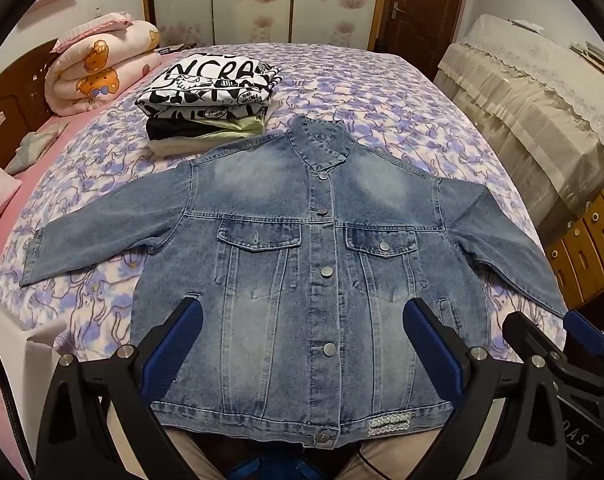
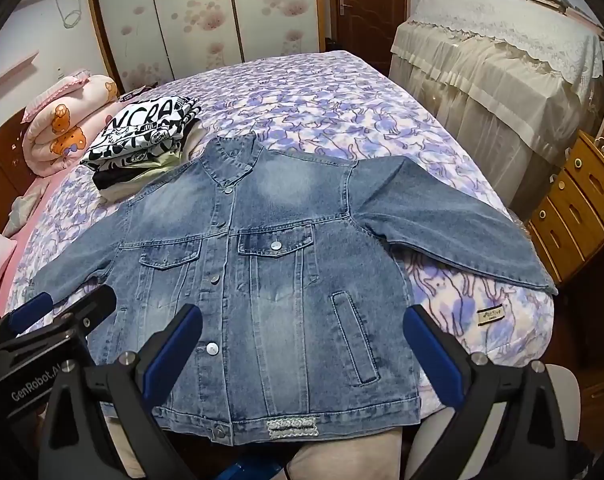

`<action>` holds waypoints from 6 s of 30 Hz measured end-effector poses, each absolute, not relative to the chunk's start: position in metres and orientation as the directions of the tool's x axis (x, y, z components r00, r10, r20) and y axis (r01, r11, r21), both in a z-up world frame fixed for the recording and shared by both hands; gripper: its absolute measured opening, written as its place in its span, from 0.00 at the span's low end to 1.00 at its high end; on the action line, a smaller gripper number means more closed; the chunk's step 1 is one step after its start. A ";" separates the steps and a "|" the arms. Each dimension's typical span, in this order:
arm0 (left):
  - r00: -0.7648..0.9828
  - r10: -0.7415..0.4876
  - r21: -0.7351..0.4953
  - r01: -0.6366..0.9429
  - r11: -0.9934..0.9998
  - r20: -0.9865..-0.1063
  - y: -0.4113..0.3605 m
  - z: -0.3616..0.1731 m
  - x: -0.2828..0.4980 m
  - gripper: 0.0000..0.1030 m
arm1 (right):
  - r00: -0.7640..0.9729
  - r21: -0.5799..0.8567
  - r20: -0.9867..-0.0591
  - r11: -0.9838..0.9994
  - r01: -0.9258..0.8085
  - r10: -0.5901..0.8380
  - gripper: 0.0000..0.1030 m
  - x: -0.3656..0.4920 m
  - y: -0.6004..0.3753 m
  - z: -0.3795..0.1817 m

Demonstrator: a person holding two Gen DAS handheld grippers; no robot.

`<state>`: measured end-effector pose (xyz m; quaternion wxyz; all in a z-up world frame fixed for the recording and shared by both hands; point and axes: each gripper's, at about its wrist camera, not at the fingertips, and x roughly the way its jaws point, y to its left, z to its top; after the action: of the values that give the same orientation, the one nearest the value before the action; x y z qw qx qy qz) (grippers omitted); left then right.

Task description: Fold large clothes

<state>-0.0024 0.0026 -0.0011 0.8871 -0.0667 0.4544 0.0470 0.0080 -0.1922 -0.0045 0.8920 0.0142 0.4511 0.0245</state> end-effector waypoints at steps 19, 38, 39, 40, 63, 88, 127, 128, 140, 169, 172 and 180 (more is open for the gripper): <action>0.573 0.053 -0.051 -0.164 0.985 -0.818 0.003 -0.001 -0.003 0.96 | 0.591 0.048 -0.805 0.998 -0.034 0.059 0.98 0.009 -0.190 -0.008; 0.572 0.054 -0.050 -0.165 0.985 -0.819 0.005 -0.003 -0.002 0.96 | 0.589 0.050 -0.806 0.998 -0.032 0.059 0.98 0.009 -0.188 -0.012; 0.571 0.054 -0.050 -0.165 0.985 -0.819 0.005 -0.003 -0.002 0.96 | 0.588 0.050 -0.806 0.998 -0.032 0.059 0.98 0.009 -0.188 -0.012; 0.570 0.054 -0.050 -0.165 0.985 -0.820 0.005 -0.003 -0.002 0.96 | 0.588 0.050 -0.807 0.998 -0.032 0.059 0.98 0.010 -0.188 -0.012; 0.553 0.053 -0.039 -0.154 0.987 -0.831 0.003 -0.009 -0.001 0.96 | 0.585 0.060 -0.809 0.998 -0.032 0.067 0.98 0.014 -0.195 -0.016; 0.589 0.018 -0.069 -0.124 0.990 -0.808 -0.008 0.016 0.023 0.96 | 0.642 0.075 -0.760 0.995 -0.069 0.102 0.98 0.027 -0.206 0.002; 0.674 -0.068 0.114 0.222 0.968 -0.735 -0.195 -0.017 0.165 0.96 | 0.609 0.268 -0.791 0.860 0.434 -0.061 0.90 0.085 -0.466 -0.085; 0.667 -0.074 0.111 0.231 0.967 -0.741 -0.199 -0.022 0.168 0.96 | 0.599 0.285 -0.799 0.843 0.457 -0.055 0.90 0.084 -0.475 -0.092; 0.567 -0.139 0.035 0.285 0.958 -0.812 -0.249 -0.078 0.198 0.71 | 0.540 0.403 -0.841 0.648 0.646 -0.015 0.90 0.067 -0.552 -0.173; 0.515 -0.129 -0.076 0.122 0.990 -0.847 -0.146 -0.083 0.201 0.61 | 0.808 0.300 -0.560 0.954 -0.008 0.183 0.04 0.155 -0.377 -0.054; 0.487 -0.145 -0.115 0.090 0.989 -0.861 -0.117 -0.097 0.202 0.61 | 0.718 0.290 -0.634 0.949 -0.122 0.286 0.05 0.170 -0.330 -0.082; 0.362 -0.277 -0.245 0.133 0.960 -0.890 -0.097 -0.146 0.204 0.61 | 0.475 0.275 -0.822 0.949 -0.153 0.314 0.20 0.166 -0.295 -0.173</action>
<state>0.2035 -0.0973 -0.1456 0.8226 -0.0656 0.5510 -0.1245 0.1660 -0.2948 -0.1733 0.8549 0.0817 0.4937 0.1367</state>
